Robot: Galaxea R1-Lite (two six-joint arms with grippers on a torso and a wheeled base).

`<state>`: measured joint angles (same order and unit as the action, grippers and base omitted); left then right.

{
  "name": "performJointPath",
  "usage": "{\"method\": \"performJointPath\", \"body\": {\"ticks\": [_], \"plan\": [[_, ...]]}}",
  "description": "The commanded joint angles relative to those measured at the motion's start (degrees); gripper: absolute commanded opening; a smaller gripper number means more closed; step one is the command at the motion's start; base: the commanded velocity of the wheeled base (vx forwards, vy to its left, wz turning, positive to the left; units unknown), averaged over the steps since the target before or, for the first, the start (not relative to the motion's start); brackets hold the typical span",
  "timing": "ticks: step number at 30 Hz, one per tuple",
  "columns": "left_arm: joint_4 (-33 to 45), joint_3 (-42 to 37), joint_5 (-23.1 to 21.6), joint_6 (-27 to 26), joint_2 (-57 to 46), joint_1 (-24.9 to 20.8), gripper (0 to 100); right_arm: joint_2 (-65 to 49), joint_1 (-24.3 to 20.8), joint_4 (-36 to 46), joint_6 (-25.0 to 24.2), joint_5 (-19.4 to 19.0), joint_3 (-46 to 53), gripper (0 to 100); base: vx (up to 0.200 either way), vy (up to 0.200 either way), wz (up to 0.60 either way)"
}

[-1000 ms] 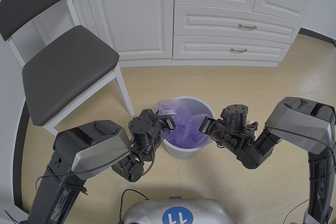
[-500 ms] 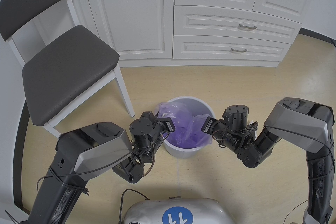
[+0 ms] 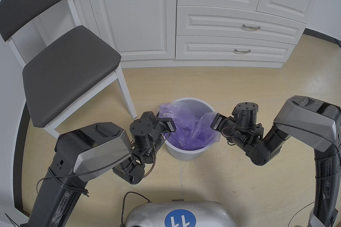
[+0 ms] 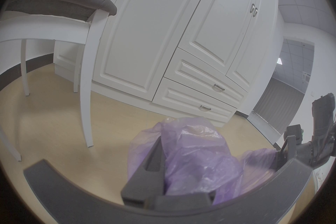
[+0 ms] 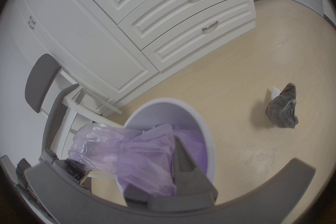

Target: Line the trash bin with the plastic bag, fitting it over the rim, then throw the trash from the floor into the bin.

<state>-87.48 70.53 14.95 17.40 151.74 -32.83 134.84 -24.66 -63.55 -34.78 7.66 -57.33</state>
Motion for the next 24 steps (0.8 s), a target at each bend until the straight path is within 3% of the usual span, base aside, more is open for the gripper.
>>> {"method": "performJointPath", "body": {"ticks": [1,8,14,19,24], "plan": [[-0.1,-0.3,0.0,0.1,-1.3,0.6,0,-1.9,1.2,0.0,0.5,0.0,0.4,0,0.0,0.0,0.0],[-0.1,-0.3,-0.2,0.0,-1.4,1.4,0,-2.3,2.9,-0.3,4.5,0.1,0.9,0,0.0,0.0,0.0],[0.5,-2.9,-1.0,-0.4,-3.5,2.9,0,-3.0,4.8,-0.9,11.1,0.8,2.5,0,0.0,0.0,0.0],[1.0,-8.6,-6.1,-3.9,-5.7,4.9,0,-3.0,5.8,-1.1,15.6,1.1,3.7,0,0.0,0.0,0.0],[1.3,-10.5,-6.9,-6.3,-6.3,5.8,0,-3.1,6.8,-1.1,18.8,1.5,4.9,0,0.0,0.0,0.0]]}}
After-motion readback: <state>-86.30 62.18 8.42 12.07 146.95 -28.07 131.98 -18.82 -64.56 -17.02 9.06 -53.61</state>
